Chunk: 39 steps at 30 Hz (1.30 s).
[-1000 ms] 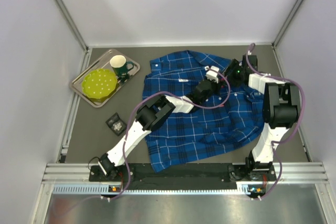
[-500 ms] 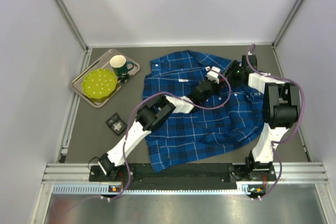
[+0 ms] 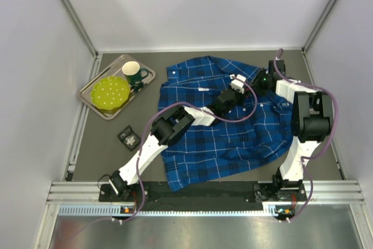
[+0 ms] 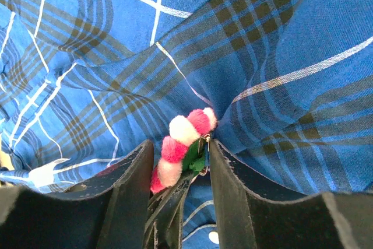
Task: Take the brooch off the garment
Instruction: Open the brooch with the flattened clothing.
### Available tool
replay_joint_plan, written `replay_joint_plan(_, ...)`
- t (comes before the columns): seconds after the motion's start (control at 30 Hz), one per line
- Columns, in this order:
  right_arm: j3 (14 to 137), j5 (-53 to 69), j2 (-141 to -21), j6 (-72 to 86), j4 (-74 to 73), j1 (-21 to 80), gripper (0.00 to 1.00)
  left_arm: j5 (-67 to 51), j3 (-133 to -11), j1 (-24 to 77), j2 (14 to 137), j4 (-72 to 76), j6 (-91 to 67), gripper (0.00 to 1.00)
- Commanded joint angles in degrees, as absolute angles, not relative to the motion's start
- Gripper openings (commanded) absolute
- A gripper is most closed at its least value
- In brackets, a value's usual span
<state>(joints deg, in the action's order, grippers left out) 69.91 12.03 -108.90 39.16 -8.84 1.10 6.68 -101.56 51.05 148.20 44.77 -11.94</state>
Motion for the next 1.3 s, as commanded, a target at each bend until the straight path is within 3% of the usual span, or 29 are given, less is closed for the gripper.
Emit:
replay_joint_plan(0.0, 73.48, 15.38, -109.25, 38.50, -8.26, 2.11, 0.41, 1.67, -102.30, 52.30, 145.37, 43.95, -10.99, 0.00)
replay_joint_plan(0.43, 74.18, 15.91, -109.60, 37.53, -8.26, 2.02, 0.26, 0.62, -101.78, 52.12, 145.19, 43.59, -11.51, 0.00)
replay_joint_plan(0.9, 75.49, 17.22, -110.56, 36.74, -8.52, 2.02, 0.00, 0.26, -100.55, 52.03, 144.76, 44.82, -11.95, 0.00)
replay_joint_plan(1.27, 76.37, 16.08, -109.07, 31.47, -11.34, 2.81, 0.00, -7.29, -100.81, 51.15, 144.58, 43.16, -13.62, 0.00)
